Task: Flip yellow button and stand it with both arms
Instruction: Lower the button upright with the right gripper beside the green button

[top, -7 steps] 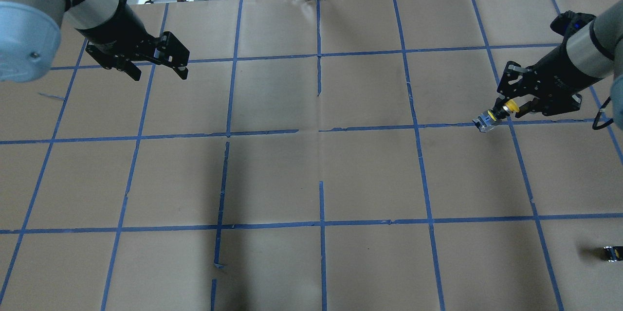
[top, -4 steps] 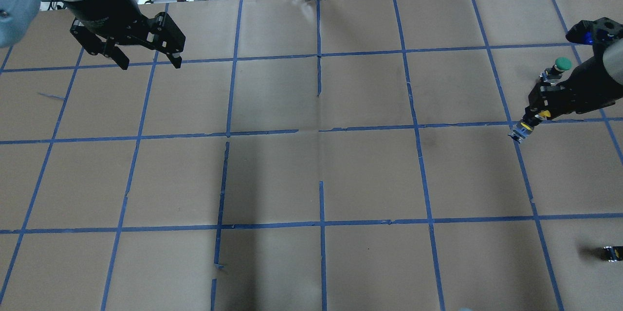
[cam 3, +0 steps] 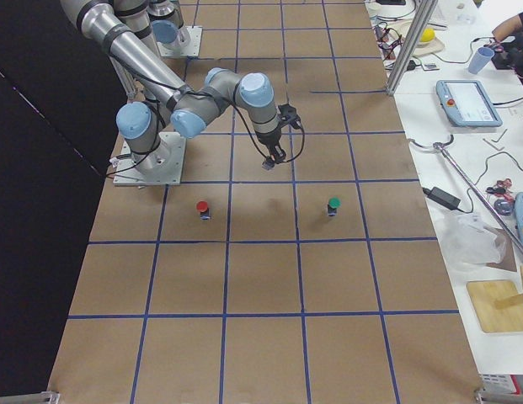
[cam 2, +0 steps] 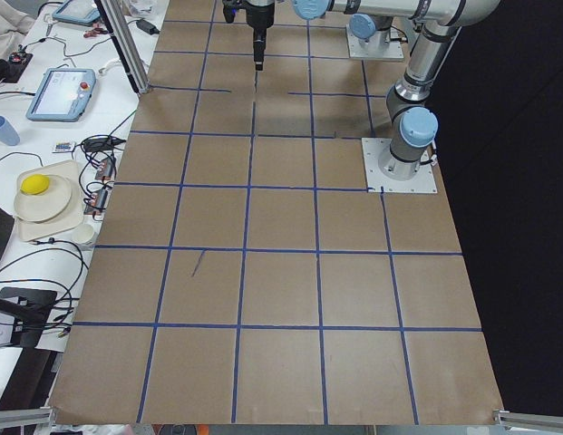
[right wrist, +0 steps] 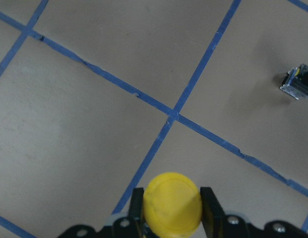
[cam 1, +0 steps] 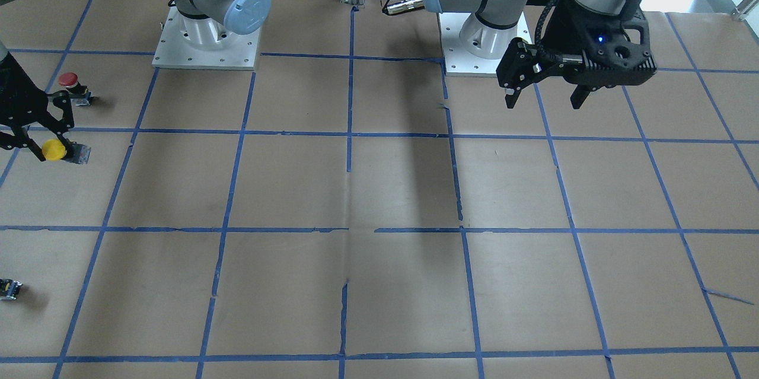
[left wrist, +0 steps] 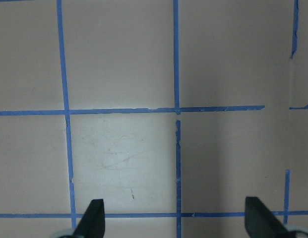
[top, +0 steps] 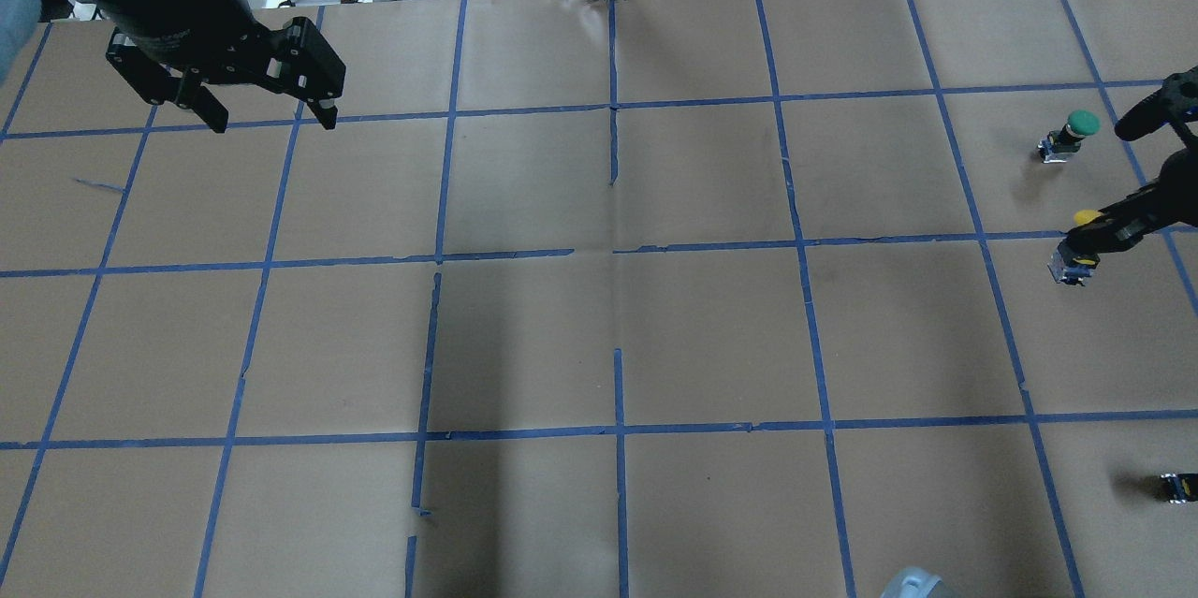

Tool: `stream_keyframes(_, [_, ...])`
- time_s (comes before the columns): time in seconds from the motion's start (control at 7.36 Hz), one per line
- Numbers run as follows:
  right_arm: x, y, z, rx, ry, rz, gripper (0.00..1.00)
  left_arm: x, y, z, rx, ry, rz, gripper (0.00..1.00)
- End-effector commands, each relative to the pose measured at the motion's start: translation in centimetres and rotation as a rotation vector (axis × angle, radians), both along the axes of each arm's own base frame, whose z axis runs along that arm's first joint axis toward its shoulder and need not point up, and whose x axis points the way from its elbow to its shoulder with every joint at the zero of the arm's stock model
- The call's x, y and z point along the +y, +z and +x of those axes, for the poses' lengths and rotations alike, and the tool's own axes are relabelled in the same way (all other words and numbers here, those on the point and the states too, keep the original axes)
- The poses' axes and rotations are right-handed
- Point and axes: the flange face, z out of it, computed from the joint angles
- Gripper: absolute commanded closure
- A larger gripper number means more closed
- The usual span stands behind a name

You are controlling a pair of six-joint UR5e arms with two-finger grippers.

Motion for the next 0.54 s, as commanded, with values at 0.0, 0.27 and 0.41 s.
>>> stream_keyframes(0.0, [0.5, -2.4, -4.1, -0.015, 0.280, -0.072, 0.93, 0.4, 2.8, -0.6, 0.010, 0.053, -0.056, 0.00])
stream_keyframes(0.27, [0.7, -6.5, -7.9, -0.064, 0.449, -0.112, 0.93, 0.6, 2.3, -0.3, 0.006, 0.060, 0.031, 0.00])
stream_keyframes(0.41, [0.9, -6.8, -8.4, -0.052, 0.502, -0.122, 0.93, 1.0, 2.0, -0.2, 0.003, 0.060, 0.089, 0.00])
